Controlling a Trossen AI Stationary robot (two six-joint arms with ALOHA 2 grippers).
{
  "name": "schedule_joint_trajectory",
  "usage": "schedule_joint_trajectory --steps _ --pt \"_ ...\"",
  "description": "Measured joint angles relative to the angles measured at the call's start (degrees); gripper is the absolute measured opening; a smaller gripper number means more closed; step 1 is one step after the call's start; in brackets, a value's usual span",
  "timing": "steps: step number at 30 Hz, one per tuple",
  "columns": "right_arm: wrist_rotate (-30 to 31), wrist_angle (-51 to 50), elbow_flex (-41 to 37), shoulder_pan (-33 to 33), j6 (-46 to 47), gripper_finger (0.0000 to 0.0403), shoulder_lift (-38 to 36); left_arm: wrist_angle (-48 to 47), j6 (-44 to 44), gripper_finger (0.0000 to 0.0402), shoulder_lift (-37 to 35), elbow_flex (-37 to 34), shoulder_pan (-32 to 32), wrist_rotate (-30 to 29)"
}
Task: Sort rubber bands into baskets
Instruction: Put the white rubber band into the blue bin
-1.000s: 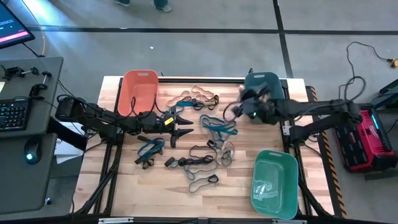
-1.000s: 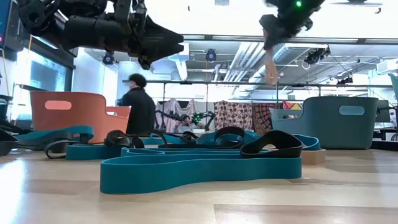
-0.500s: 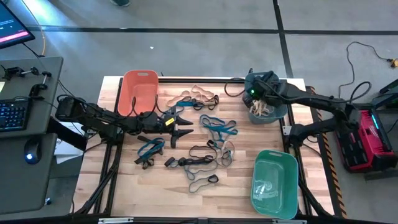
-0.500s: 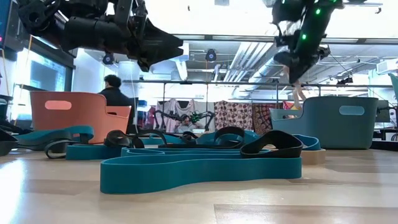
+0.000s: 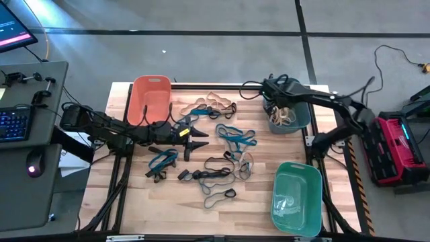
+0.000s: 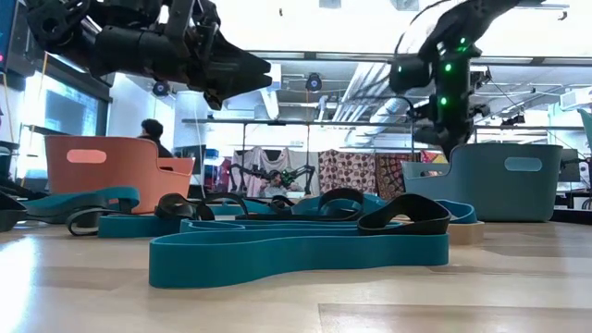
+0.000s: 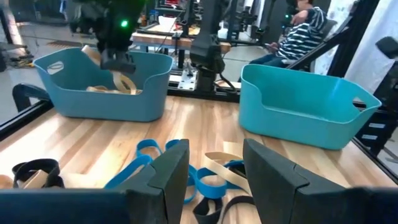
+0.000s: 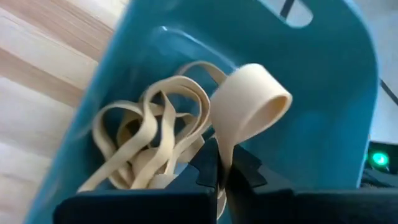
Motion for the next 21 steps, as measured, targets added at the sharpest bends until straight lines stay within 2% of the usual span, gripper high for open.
schedule_joint_trajectory --steps 9,12,21 --pt "-1.19 0.01 0.0 -1.2 0.22 0.0001 4.51 -0.13 0.04 0.0145 0.0 0.0 -0.04 0.0" --pt "-1.37 0.0 0.0 -1.2 0.46 0.0012 5.2 -0.13 0.07 0.0145 0.0 0.0 -0.04 0.0" --pt "-3.08 -3.23 0.0 -1.2 1.51 0.0125 5.2 -0.11 0.89 0.0145 0.0 0.0 -0.04 0.02"
